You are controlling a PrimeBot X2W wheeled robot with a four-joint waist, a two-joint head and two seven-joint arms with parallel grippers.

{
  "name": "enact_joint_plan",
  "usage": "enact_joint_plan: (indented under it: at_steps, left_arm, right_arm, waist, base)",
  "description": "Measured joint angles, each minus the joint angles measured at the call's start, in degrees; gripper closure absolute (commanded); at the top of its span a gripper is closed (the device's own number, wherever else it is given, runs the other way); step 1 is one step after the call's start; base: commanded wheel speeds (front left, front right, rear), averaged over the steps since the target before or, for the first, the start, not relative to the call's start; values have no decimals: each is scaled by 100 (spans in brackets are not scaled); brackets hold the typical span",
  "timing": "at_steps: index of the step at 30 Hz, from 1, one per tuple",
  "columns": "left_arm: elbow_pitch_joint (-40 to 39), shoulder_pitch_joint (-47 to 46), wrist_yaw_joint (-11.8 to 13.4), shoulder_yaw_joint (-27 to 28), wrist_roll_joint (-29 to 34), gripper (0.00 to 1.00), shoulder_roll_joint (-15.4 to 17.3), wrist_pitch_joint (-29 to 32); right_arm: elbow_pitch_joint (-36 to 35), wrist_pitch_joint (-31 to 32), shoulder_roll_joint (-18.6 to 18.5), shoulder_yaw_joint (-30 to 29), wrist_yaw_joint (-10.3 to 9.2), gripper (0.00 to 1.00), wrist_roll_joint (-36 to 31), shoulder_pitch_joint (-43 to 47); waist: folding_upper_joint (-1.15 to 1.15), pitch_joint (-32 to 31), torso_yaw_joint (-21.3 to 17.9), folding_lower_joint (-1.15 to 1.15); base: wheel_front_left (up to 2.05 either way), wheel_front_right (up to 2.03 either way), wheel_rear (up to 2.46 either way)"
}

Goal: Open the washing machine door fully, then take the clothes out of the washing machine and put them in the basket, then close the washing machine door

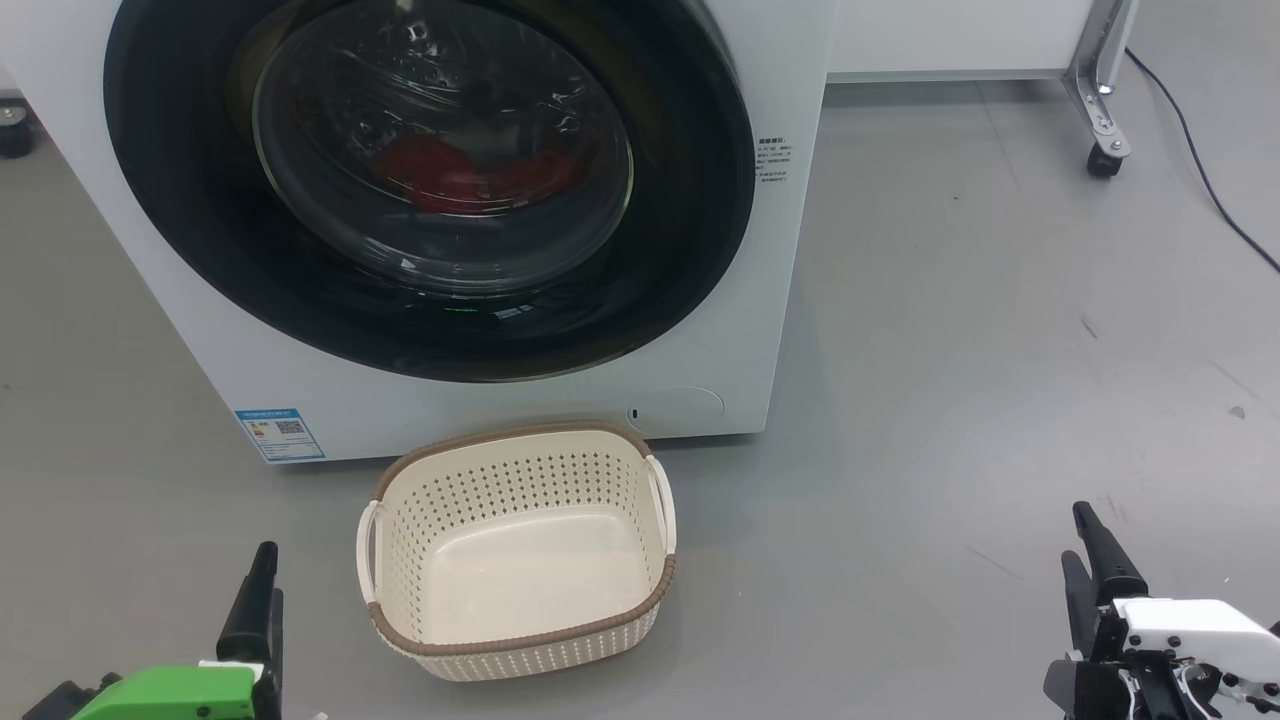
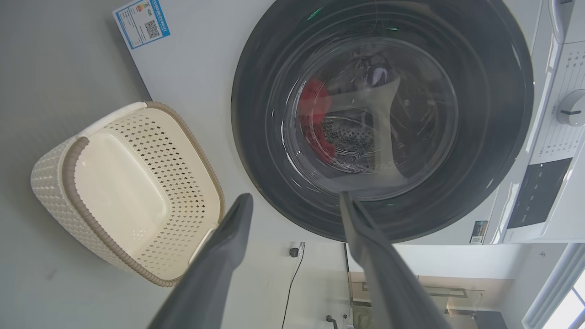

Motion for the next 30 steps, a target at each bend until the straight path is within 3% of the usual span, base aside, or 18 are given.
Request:
enact_joint_plan:
  at_steps: [5, 17, 30]
  left_arm:
    - [-27, -15, 0, -77, 134, 0, 12, -98]
    - [-79, -102, 0, -374, 1337, 0, 289, -353]
    - [-271, -217, 225, -672, 2967, 0, 468, -560]
  right_arm:
    - [-13, -59, -49, 56, 0, 0, -185, -16]
    - [-11, -363, -398, 396, -2, 0, -1307, -85]
    - [-24, -612, -650, 894, -286, 0, -2793, -209]
  waist:
    - [0, 1, 3, 0]
    - [0, 1, 24, 0]
    - [0, -17, 63, 0]
  base:
    - [0, 0, 0]
    - [0, 0, 0]
    - [0, 0, 0]
